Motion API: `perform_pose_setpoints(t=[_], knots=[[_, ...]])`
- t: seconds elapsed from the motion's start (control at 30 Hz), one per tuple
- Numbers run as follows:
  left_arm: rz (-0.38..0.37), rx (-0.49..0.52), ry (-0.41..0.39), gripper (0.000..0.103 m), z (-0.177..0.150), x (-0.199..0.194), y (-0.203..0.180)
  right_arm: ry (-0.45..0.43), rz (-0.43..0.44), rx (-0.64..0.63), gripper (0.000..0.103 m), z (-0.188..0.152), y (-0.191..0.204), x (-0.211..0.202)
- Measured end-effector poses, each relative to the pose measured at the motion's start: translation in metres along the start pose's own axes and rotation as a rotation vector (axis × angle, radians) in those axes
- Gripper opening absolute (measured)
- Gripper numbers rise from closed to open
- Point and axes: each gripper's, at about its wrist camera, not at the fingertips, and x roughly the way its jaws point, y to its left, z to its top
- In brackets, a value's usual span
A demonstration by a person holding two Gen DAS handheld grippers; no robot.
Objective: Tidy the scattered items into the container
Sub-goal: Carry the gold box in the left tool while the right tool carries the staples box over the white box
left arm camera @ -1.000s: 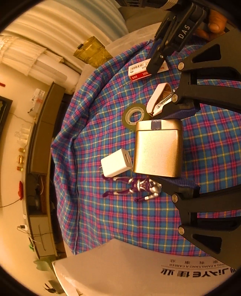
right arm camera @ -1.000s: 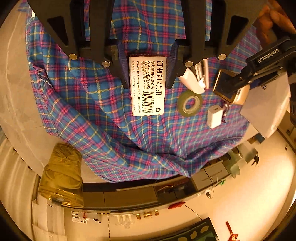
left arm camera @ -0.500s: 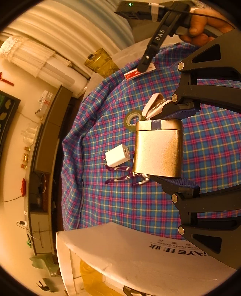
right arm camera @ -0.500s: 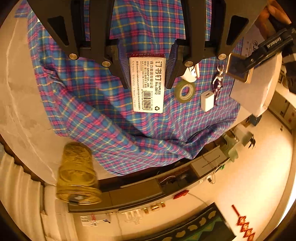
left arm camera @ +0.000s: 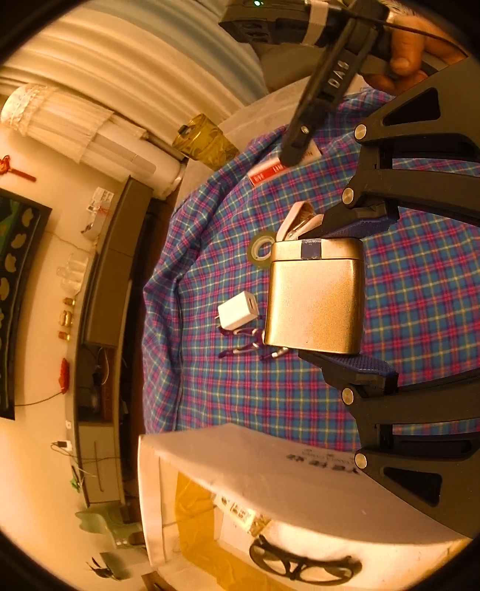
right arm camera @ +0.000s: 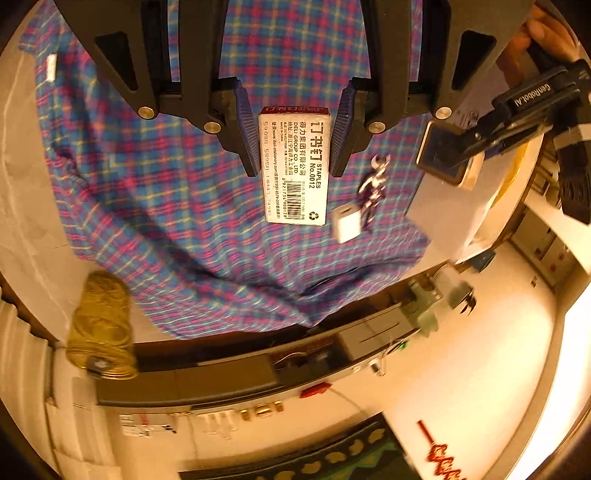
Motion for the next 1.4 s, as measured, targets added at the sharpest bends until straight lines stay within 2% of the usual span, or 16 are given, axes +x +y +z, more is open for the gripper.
perform_pose_setpoints(t=[0.3,0.53,0.77,1.1,1.4], knots=[[-0.007,-0.020,-0.042,0.055,-0.021,-0.045,0.022,0.004,0.040,-0.028,0.040,-0.016,0.042,-0.004],[-0.041,-0.045,-0.050,0.055,-0.038,-0.069,0.035,0.002,0.023,-0.096,0.040,-0.035,0.078,-0.005],[-0.077,-0.037,-0.069,0.055,-0.045,-0.086,0.035,0.006,0.041,-0.064,0.040,-0.062,0.096,-0.016],[-0.049,-0.044,-0.119,0.055,-0.057,-0.113,0.052,0.024,0.046,-0.078,0.040,-0.093,0.122,-0.034],[-0.039,-0.065,-0.169,0.055,-0.067,-0.142,0.068,0.013,0.048,-0.132,0.040,-0.103,0.155,-0.055]])
